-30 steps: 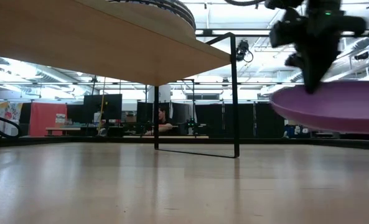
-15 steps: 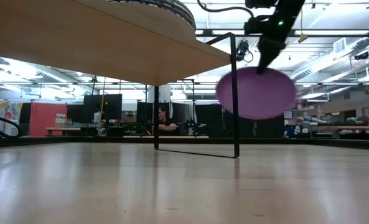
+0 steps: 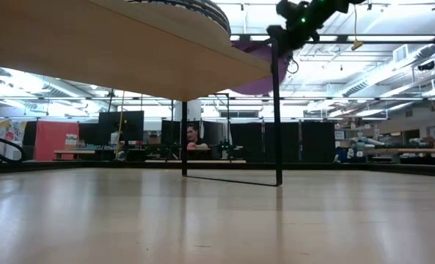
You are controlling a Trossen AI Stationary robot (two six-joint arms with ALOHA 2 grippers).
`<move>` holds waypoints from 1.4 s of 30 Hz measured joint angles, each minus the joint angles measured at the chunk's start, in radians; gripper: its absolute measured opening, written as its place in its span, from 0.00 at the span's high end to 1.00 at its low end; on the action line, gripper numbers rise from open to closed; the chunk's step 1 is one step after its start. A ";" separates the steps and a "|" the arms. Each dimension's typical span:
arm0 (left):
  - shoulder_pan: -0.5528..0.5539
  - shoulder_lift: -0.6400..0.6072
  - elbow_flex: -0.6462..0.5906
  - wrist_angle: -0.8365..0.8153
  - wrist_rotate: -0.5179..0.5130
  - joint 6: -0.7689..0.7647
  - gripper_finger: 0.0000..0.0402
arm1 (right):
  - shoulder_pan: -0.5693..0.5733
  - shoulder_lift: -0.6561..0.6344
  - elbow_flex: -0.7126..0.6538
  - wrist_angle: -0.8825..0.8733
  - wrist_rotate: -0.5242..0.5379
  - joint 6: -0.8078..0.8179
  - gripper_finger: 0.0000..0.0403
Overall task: Place and stack plates onto a shelf
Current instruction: Stack the violet plate on top of the orange plate on the shelf
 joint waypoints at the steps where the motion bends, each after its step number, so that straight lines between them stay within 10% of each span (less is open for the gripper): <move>1: 0.000 0.022 0.000 0.045 -0.023 0.032 0.58 | 0.000 0.000 0.000 0.029 -0.001 0.000 0.96; 15: 0.252 0.413 0.001 0.579 -0.115 0.224 0.58 | 0.100 0.145 0.000 0.399 0.006 0.037 0.96; 42: 0.487 0.564 0.001 0.631 -0.026 0.093 0.58 | 0.277 0.441 0.001 0.890 0.035 0.026 0.96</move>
